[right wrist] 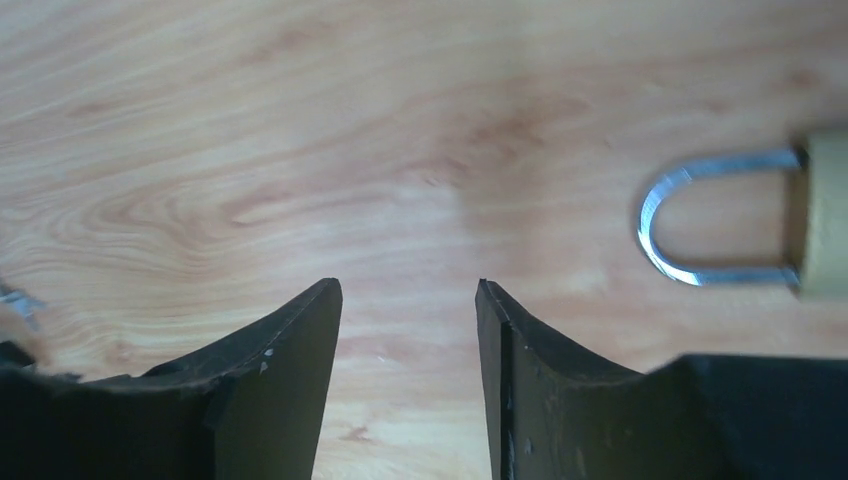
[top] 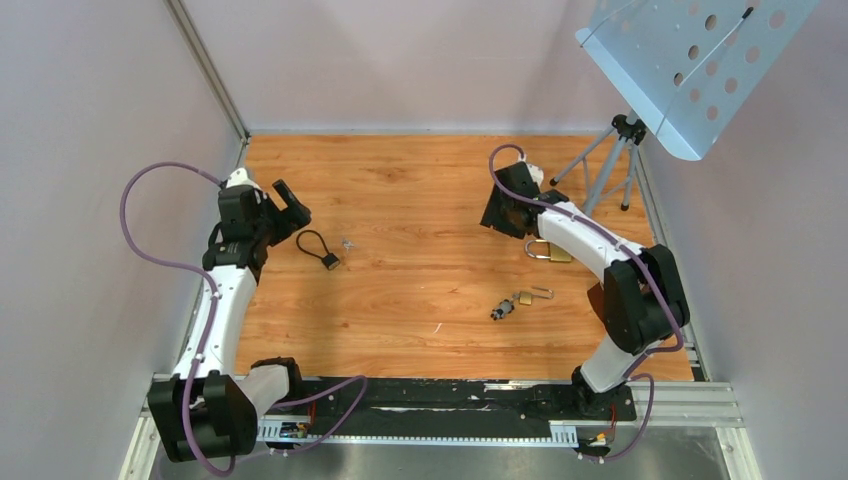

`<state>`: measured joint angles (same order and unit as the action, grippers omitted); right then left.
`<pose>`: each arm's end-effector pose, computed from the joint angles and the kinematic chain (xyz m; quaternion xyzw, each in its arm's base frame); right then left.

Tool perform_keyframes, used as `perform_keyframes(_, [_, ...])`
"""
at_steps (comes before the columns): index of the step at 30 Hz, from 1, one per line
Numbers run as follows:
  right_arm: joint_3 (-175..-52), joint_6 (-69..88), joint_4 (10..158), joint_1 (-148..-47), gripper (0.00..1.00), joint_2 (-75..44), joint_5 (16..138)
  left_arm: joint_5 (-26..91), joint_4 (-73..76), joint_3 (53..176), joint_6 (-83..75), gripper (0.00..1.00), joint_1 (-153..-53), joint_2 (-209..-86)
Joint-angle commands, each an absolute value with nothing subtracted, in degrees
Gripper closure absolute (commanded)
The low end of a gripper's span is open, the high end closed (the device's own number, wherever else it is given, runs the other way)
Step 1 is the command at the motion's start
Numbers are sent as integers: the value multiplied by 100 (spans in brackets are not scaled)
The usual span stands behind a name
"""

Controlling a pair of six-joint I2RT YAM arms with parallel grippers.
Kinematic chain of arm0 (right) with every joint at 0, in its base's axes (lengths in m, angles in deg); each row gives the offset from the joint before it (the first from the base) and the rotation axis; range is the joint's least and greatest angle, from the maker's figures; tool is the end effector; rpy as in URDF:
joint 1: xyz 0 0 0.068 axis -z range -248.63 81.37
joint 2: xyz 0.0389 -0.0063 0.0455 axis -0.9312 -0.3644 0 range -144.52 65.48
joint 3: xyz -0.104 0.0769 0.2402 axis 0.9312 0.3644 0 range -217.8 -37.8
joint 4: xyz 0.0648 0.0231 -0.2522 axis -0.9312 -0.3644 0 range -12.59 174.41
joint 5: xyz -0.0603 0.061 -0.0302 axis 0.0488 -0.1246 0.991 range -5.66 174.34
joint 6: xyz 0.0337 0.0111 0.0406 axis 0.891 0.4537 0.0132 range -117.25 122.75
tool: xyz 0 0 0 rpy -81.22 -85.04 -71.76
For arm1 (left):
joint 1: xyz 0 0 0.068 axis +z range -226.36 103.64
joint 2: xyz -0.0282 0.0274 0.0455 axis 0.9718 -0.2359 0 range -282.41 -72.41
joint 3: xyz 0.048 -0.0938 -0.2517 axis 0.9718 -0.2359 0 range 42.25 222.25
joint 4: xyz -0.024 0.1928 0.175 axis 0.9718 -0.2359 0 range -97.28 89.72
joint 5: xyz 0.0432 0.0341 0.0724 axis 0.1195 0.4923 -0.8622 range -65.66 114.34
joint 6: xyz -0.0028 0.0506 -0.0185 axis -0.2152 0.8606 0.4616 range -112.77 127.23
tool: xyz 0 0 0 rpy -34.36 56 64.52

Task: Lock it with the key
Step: Pick up the lock from the center of the board.

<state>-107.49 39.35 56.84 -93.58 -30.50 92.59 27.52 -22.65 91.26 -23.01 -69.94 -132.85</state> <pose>0.3270 0.1464 0.2331 0.1184 0.9411 0.0995 0.3008 0.2316 0.0240 0.2925 -0.2649 0.8412 -0.1212 0.4556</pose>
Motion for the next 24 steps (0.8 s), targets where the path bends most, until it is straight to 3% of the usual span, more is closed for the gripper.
perform_keyframes(1, [-10515,5259,4280,-9447,50,-2752,10266,2891,-1234,9125,-2373,1,-6950,-13240])
perform_keyframes(16, [-9296,8443,3050,-9292,55,-1821,9783,2977,-529,9130,-2428,2,-6956,-13647])
perform_keyframes(24, [-9118,9058,2820,-9225,44,-1847,9796,2891,-388,8784,-2308,2,-7185,-13420])
